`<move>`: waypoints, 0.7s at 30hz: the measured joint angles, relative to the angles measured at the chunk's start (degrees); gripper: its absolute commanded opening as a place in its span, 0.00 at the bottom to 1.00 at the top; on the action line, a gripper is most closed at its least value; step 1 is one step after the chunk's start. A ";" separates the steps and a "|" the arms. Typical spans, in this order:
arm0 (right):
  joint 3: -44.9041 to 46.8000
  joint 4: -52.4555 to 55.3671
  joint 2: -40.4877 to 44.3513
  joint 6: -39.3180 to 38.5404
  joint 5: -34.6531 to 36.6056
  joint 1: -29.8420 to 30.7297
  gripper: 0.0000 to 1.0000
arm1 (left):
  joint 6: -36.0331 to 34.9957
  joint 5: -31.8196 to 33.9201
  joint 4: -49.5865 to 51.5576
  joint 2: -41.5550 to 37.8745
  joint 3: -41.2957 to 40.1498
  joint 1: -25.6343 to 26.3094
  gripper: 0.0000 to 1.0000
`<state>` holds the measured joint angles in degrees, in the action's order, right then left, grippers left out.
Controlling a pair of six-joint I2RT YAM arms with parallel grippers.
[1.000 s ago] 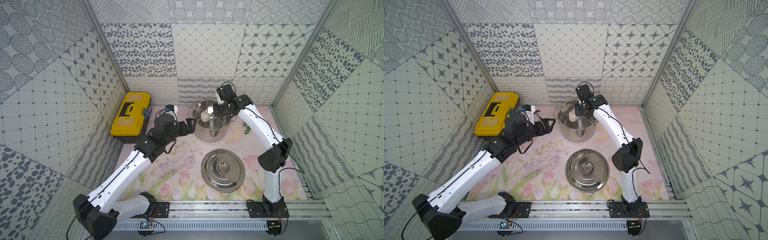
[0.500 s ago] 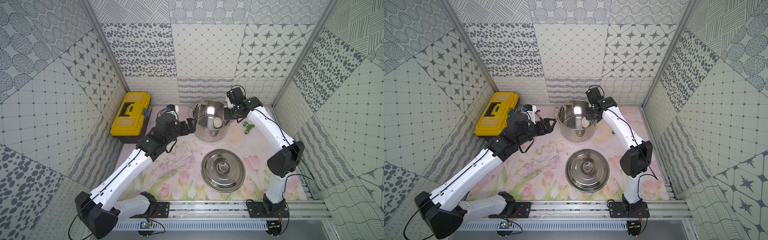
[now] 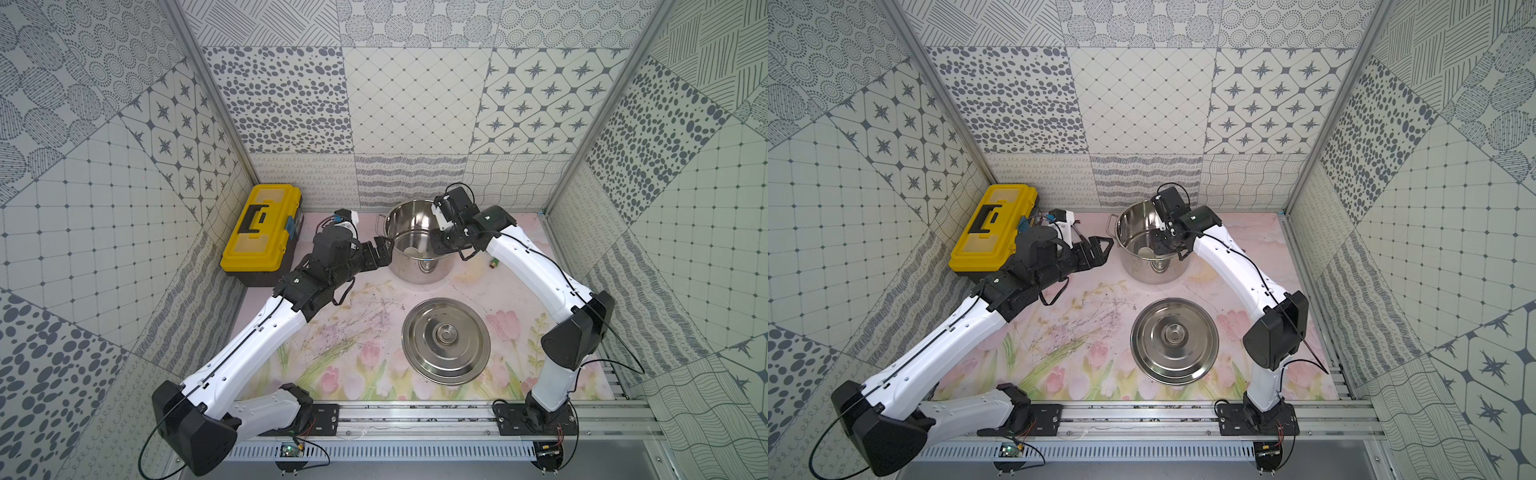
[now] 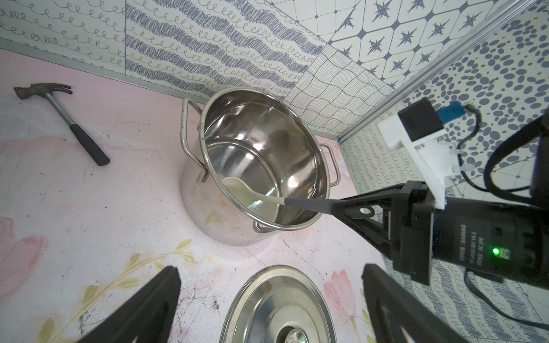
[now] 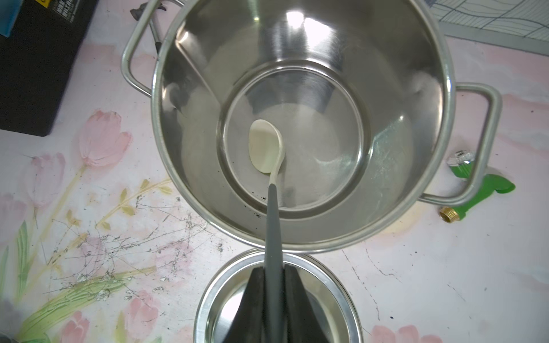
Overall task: Stir the soup with a spoon
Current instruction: Stir the soup in the pan with a stick.
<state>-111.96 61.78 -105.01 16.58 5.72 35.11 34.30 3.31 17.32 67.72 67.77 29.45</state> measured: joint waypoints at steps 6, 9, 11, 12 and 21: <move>-9.27 -0.31 -7.48 -0.46 1.18 0.42 0.00 | 0.17 -0.02 0.00 -0.79 -0.02 0.00 0.99; -14.08 0.15 -10.95 -1.09 2.45 -0.04 0.00 | 0.17 0.02 0.02 -1.44 -0.22 0.00 1.00; -16.48 0.37 -12.63 -1.77 3.10 -0.52 0.00 | 0.20 0.02 0.02 -1.84 -0.48 0.00 1.00; -17.20 0.44 -13.22 -1.99 3.43 -0.90 0.00 | 0.20 0.04 0.02 -2.01 -0.63 0.00 0.99; -16.92 1.40 -13.16 -3.04 5.01 -5.95 0.00 | 0.13 0.04 0.02 -1.95 -0.87 0.00 1.00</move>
<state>-128.88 63.18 -118.17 13.54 10.72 29.17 34.44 3.36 17.34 65.78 66.89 29.45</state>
